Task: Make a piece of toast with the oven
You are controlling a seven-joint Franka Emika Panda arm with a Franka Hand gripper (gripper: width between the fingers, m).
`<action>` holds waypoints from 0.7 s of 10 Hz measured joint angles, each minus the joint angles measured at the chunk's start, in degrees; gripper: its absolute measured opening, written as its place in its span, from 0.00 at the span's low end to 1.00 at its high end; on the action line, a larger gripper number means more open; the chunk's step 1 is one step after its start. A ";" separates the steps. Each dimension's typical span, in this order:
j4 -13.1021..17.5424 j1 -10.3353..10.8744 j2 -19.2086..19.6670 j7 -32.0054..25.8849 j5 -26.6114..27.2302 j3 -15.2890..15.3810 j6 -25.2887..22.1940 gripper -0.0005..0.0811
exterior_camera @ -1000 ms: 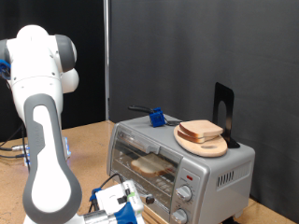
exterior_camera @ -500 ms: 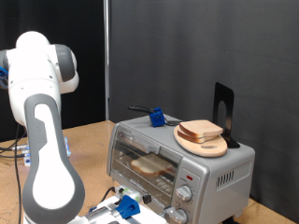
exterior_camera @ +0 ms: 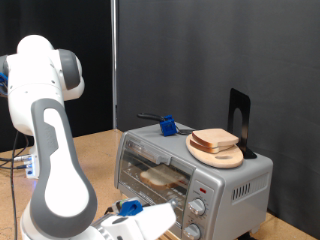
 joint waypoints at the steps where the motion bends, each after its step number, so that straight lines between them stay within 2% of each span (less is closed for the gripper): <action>1: 2.37 0.00 0.51 -5.61 -3.49 -0.18 -1.18 0.84; 3: 9.44 0.49 3.44 -14.63 -9.80 -0.27 -4.00 0.84; 4: 8.95 0.41 3.30 -13.57 -8.84 -0.27 -3.83 0.84; 6: 6.76 0.23 2.24 -25.78 -9.33 -0.20 0.38 0.84; 7: 5.89 0.20 1.43 -27.21 -9.58 -0.19 2.58 0.84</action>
